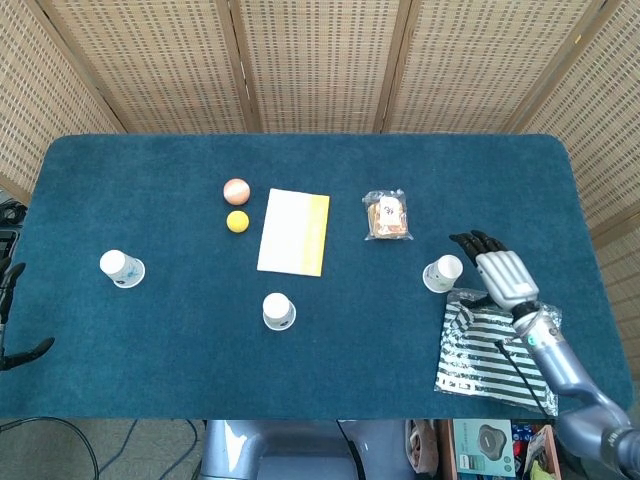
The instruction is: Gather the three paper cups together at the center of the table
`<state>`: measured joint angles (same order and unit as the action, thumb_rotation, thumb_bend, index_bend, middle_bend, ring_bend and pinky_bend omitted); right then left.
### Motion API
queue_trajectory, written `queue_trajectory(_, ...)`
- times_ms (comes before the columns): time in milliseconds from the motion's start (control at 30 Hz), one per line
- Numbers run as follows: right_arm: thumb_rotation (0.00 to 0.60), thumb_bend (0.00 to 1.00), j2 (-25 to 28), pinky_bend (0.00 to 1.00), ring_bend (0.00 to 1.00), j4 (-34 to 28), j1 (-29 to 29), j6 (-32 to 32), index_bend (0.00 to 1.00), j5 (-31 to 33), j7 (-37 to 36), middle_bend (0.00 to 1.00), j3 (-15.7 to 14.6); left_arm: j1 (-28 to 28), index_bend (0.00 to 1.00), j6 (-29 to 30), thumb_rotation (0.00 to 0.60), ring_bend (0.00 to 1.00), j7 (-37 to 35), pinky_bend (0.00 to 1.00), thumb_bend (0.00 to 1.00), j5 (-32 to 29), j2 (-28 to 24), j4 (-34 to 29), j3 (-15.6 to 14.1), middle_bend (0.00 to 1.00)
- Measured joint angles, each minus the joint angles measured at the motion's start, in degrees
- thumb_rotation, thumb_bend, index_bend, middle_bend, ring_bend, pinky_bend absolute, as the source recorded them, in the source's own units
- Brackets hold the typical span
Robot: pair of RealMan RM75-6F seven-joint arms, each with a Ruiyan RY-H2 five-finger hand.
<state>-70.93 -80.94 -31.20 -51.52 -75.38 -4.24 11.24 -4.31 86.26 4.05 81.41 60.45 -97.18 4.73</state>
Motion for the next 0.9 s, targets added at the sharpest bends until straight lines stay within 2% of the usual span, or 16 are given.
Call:
queue_trajectory(100,0.600,0.15,-3.50,0.33,0.20,4.72,-1.72,2.35,0.20,2.71,0.84,0.29,0.54,-0.29,0.00,-0.83,0.600,0.00,-0.13,0.00,0.06,-0.70,0.04,0.25,0.18,0.00)
queue_trajectory(267,0.600,0.21,-8.44,0.46,0.28,11.44,-3.58,4.34,0.23,5.64,2.12,0.35,0.93,-0.65,0.00,-1.55,0.600,0.00,0.08,0.00,0.06,-1.39,0.24,0.60,0.38,0.00)
queue_trajectory(400,0.600,0.25,-11.59,0.53,0.36,15.26,-4.99,5.52,0.31,7.06,2.55,0.43,1.18,-0.85,0.00,-1.98,0.600,0.00,0.32,0.00,0.06,-2.02,0.34,0.71,0.57,0.00)
queue_trajectory(600,0.600,0.35,-13.63,0.62,0.45,18.04,-6.10,5.52,0.45,7.01,3.64,0.54,1.04,-1.04,0.00,-2.36,0.600,0.00,0.83,0.00,0.06,-2.51,0.41,0.62,0.68,0.00)
queue_trajectory(767,0.600,0.37,-13.90,0.63,0.46,18.54,-6.48,5.00,0.46,6.47,5.39,0.55,0.50,-1.08,0.00,-2.53,0.600,0.00,0.74,0.00,0.06,-2.70,0.39,0.61,0.70,0.00)
queue_trajectory(900,0.600,0.37,-12.54,0.63,0.46,15.73,-6.14,2.96,0.46,4.91,5.51,0.55,0.25,-1.17,0.00,-2.77,0.600,0.00,0.69,0.00,0.06,-2.71,0.33,0.55,0.64,0.00)
